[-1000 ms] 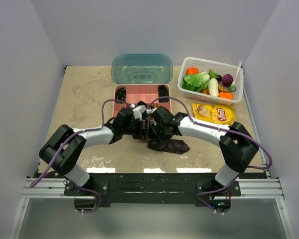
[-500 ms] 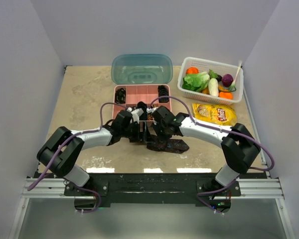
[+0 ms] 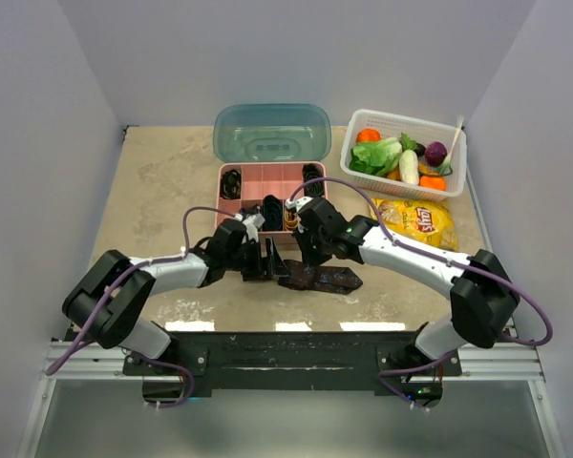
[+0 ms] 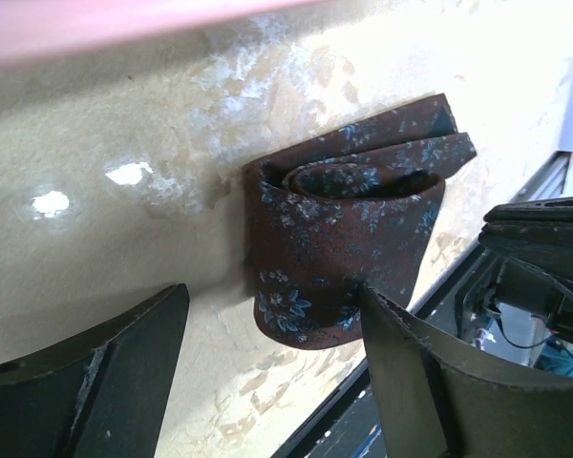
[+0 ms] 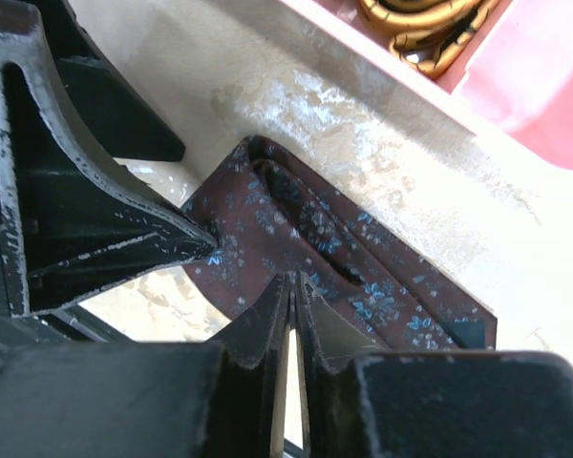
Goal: Roll the ties
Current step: Roll the tie at the center of the board.
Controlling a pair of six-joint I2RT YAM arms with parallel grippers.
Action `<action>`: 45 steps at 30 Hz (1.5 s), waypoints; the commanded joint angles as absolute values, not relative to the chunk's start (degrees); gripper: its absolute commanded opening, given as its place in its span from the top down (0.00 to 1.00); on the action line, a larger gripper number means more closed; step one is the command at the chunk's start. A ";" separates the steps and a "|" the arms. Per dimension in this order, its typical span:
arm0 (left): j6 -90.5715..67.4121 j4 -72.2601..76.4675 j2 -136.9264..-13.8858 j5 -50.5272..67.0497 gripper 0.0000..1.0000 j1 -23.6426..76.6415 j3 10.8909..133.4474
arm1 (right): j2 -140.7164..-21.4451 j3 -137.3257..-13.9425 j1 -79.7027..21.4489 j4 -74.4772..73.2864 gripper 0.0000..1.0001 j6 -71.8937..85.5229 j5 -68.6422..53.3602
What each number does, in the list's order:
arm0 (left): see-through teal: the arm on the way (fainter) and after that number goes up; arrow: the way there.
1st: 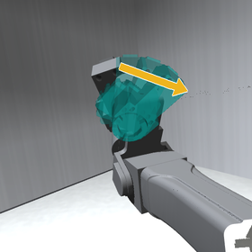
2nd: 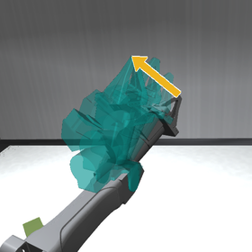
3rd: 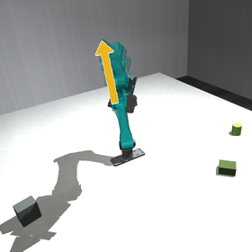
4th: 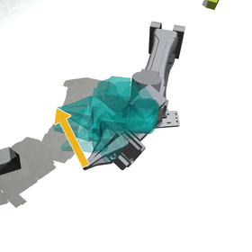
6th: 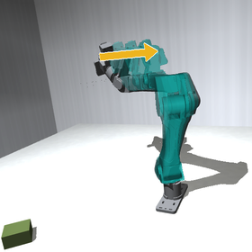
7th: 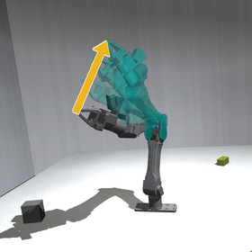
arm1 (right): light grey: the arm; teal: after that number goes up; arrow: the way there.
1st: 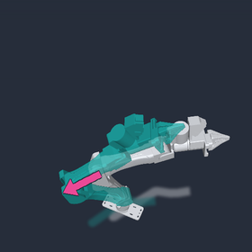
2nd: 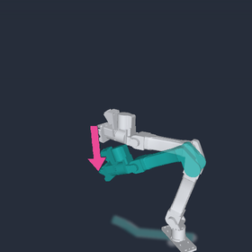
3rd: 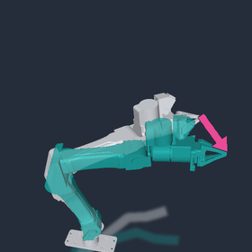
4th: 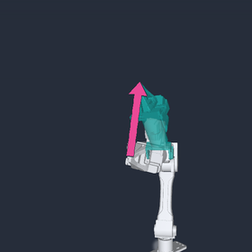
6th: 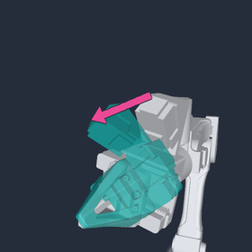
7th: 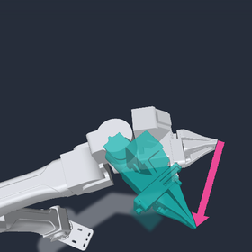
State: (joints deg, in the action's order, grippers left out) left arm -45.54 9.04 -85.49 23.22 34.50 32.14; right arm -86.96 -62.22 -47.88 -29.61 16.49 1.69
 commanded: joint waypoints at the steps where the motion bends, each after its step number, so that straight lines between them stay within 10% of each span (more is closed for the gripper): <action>1: -49.30 16.43 -85.87 26.28 0.22 34.37 28.30 | -83.85 -60.04 -47.90 -28.92 0.94 16.70 -1.66; 28: -52.91 37.35 -97.64 33.31 0.34 34.45 26.46 | -89.65 -55.20 -47.90 -23.12 0.99 16.52 -3.78; 45: -50.46 31.56 -92.46 32.26 0.67 34.37 27.33 | -87.54 -57.92 -47.81 -22.85 0.99 16.96 -3.61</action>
State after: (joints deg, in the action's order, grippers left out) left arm -53.12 34.50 -94.63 32.36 34.50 26.35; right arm -89.73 -55.33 -47.88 -23.94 16.67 -4.08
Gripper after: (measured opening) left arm 0.401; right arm 0.011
